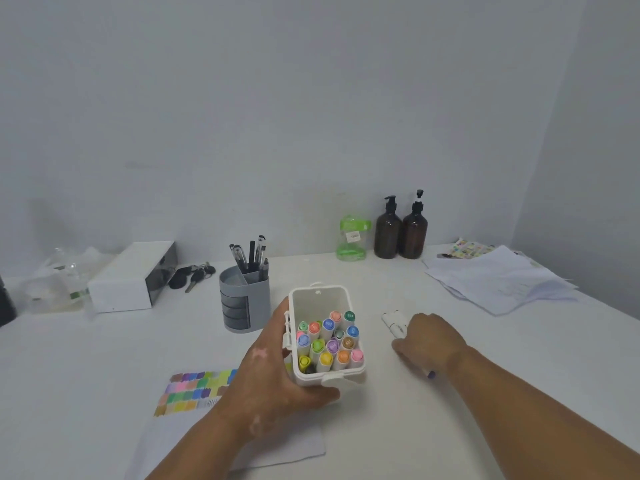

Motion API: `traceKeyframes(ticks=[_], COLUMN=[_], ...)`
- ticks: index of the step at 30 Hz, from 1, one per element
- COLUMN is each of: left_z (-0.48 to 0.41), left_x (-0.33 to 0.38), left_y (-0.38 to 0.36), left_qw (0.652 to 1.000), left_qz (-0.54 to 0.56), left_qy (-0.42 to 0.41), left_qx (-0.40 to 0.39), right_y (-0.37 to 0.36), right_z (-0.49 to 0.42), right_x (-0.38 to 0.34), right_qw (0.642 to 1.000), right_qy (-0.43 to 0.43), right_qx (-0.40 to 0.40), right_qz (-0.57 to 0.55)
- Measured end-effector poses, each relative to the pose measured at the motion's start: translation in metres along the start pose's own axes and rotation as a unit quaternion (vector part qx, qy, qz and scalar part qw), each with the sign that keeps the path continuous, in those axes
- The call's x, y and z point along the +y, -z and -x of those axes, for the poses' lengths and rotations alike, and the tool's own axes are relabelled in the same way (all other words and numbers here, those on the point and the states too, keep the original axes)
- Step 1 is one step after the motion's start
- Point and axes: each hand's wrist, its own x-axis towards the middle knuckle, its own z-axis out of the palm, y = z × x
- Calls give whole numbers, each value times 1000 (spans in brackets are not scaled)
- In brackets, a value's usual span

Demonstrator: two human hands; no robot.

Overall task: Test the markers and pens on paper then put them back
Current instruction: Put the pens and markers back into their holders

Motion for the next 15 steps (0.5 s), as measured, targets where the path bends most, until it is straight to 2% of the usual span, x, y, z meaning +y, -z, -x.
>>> traceKeyframes(ticks=[3,8,10,12,13,14,15], left_z=[0,-1,0,1,1,1,2], left_x=[-2,-2,-2,-2,-1,-1,-1], left_y=[0,0,0,-1,-1,-1,0], left_qw=[1000,1000,1000,1000,1000,1000,1000], left_qz=[-6,0,-1,-4,-4,-3,-1], left_qy=[2,-3,-11,-21,-23,-22,-20], left_qx=[-2,-3,-3,-2,-1,-1,-2], right_y=[-3,-16,-13,-1,8,18,30], right_z=[-7,1,5,9,11,14,19], right_x=[-11,-14,-12,-12,-14,-17,-23], right_qw=[998,995,996,1000,997,984,955], right_qy=[41,37,35,22,17,15,15], right_qx=[-44,11,14,-4,-14,-17,-14], right_qz=[31,96,81,5,-72,-178,-297])
